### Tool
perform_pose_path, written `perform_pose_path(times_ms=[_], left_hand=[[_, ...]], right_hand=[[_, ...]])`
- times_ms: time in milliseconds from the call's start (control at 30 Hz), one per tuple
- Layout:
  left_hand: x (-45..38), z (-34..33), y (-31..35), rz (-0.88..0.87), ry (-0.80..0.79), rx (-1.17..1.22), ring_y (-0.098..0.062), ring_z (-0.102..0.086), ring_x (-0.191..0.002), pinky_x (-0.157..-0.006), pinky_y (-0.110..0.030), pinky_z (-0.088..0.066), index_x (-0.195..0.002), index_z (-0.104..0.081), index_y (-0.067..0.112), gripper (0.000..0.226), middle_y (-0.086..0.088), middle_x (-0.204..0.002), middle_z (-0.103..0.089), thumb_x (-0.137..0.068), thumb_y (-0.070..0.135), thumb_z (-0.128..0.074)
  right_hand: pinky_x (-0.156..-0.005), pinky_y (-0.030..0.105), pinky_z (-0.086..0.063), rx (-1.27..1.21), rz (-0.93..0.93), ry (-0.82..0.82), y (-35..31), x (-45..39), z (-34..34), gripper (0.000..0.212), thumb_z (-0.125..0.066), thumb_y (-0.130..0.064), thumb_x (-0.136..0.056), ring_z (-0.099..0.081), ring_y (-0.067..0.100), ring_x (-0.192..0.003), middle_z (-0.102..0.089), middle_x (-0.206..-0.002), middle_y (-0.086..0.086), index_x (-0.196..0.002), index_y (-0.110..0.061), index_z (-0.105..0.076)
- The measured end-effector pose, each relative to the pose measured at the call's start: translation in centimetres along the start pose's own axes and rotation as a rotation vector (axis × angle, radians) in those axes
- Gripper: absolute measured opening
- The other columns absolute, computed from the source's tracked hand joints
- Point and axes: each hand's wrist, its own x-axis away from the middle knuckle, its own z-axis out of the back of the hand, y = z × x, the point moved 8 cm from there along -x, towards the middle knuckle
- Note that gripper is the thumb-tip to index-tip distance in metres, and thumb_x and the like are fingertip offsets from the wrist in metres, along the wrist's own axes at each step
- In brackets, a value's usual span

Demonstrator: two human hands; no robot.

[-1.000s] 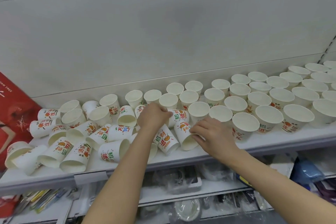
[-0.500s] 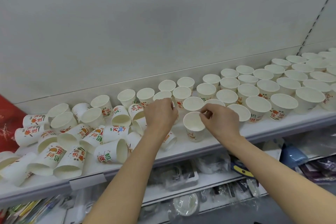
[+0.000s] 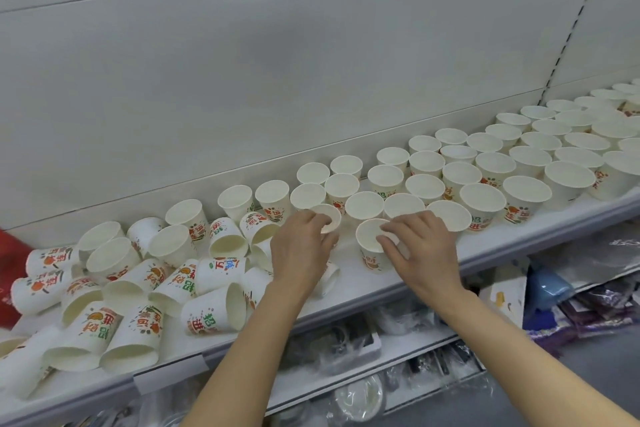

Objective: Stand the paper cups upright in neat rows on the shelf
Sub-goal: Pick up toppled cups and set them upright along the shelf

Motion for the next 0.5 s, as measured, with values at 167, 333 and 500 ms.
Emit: perform_pose_path(times_ms=[167, 333, 500], left_hand=[[-0.5, -0.8, 0.1, -0.018, -0.062, -0.009, -0.019, -0.055, -0.097, -0.072, -0.031, -0.042, -0.098, -0.073, 0.023, 0.016, 0.005, -0.100, -0.067, -0.090, 0.034, -0.063], [-0.9, -1.8, 0.2, 0.040, -0.097, 0.039, -0.016, -0.058, -0.096, -0.071, -0.028, -0.044, -0.104, -0.071, 0.029, 0.020, 0.008, -0.104, -0.067, -0.089, 0.039, -0.065], [2.4, 0.4, -2.0, 0.211, 0.027, 0.139, -0.011, -0.059, -0.091, -0.069, -0.025, -0.045, -0.108, -0.069, 0.034, 0.029, 0.014, -0.111, -0.063, -0.083, 0.049, -0.068]], right_hand=[[-0.072, 0.033, -0.039, -0.016, 0.069, -0.043, -1.2, 1.0, -0.2, 0.015, -0.068, -0.028, -0.085, -0.054, 0.025, -0.082, -0.067, -0.085, 0.000, -0.083, -0.013, -0.071], [-0.069, 0.035, -0.038, -0.028, 0.119, -0.085, -0.5, 0.3, -0.4, 0.014, -0.069, -0.027, -0.083, -0.053, 0.026, -0.078, -0.066, -0.082, -0.001, -0.079, -0.014, -0.070], [-0.069, 0.035, -0.039, -0.121, 0.135, -0.052, -1.5, 0.3, 0.7, 0.010, -0.069, -0.021, -0.085, -0.054, 0.025, -0.078, -0.067, -0.083, -0.001, -0.080, -0.013, -0.070]])
